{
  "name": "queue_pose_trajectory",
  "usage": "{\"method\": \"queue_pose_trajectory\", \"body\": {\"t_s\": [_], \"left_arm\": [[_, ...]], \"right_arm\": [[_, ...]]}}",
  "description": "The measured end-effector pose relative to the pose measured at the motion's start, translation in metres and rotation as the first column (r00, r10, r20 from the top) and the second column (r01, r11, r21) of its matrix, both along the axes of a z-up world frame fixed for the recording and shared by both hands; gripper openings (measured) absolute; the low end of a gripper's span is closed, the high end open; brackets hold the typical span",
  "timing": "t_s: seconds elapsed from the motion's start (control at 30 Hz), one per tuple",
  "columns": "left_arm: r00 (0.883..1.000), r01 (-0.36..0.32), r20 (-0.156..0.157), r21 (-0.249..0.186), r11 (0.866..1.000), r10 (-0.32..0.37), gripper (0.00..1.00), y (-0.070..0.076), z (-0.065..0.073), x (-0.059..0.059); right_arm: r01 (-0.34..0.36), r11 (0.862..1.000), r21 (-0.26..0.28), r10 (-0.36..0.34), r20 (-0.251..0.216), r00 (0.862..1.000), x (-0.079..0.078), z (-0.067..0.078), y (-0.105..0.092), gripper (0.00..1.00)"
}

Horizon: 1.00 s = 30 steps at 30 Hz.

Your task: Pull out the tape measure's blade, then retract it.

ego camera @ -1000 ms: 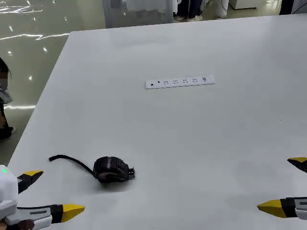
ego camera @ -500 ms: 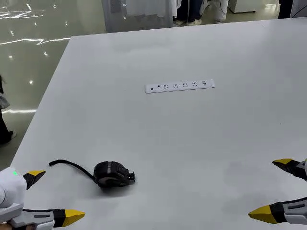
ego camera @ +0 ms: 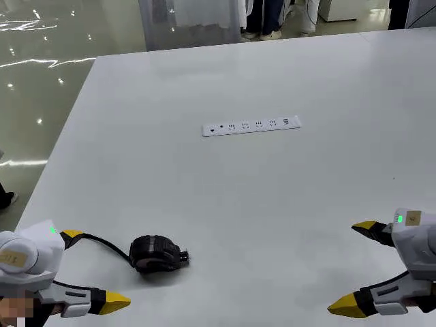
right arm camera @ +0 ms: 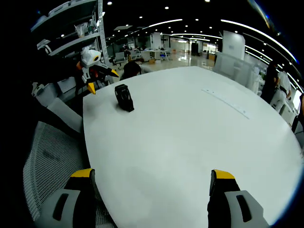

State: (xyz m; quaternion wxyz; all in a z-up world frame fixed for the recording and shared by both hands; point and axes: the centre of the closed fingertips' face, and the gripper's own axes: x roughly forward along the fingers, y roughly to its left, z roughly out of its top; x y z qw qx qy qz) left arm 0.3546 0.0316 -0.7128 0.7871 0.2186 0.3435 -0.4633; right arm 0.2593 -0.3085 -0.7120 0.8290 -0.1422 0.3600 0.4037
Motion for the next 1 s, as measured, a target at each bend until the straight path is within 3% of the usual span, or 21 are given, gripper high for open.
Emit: {"method": "queue_pose_trajectory", "body": {"t_s": [0.07,0.13,0.27,0.3,0.47,0.57,0.67,0.77,0.83,1.0], "left_arm": [[0.999,0.040,-0.014,0.028,0.999,-0.040,0.97,-0.004,-0.003,-0.001],[0.995,0.100,-0.006,0.076,0.992,-0.100,0.97,-0.006,-0.006,0.000],[0.972,0.231,-0.015,0.199,0.952,-0.233,0.97,-0.008,-0.018,-0.003],[0.968,0.248,-0.024,0.210,0.946,-0.249,0.96,-0.010,-0.020,-0.002],[0.961,0.276,-0.034,0.196,0.941,-0.274,0.93,-0.025,-0.021,0.007],[0.953,0.301,-0.039,0.205,0.931,-0.299,0.92,-0.032,-0.022,0.011],[0.937,0.348,-0.060,0.233,0.908,-0.344,0.91,-0.035,-0.027,0.011],[0.925,0.379,-0.082,0.240,0.894,-0.370,0.89,-0.042,-0.030,0.010],[0.922,0.388,-0.084,0.243,0.889,-0.379,0.87,-0.046,-0.028,0.012],[0.917,0.398,-0.074,0.228,0.889,-0.391,0.79,-0.061,-0.026,0.018]], "right_arm": [[-0.017,1.000,-0.012,0.017,0.012,1.000,0.004,-0.002,0.005,0.99],[-0.022,1.000,-0.008,0.022,0.006,1.000,0.011,-0.004,0.005,0.99],[-0.036,0.999,0.013,0.035,0.011,0.999,0.021,-0.005,0.014,0.99],[-0.039,0.999,0.015,0.039,0.012,0.999,0.023,-0.005,0.015,0.99],[-0.070,0.997,0.025,0.070,0.010,0.998,0.030,-0.006,0.027,0.99],[-0.095,0.995,0.035,0.094,0.018,0.995,0.034,-0.006,0.035,0.99],[-0.115,0.993,0.037,0.114,0.021,0.993,0.038,-0.007,0.043,0.99],[-0.153,0.988,0.017,0.153,0.020,0.988,0.042,-0.015,0.052,0.99],[-0.176,0.984,-0.007,0.176,0.031,0.984,0.046,-0.020,0.057,0.99],[-0.231,0.973,-0.026,0.231,0.003,0.973,0.049,-0.026,0.070,0.99]]}}
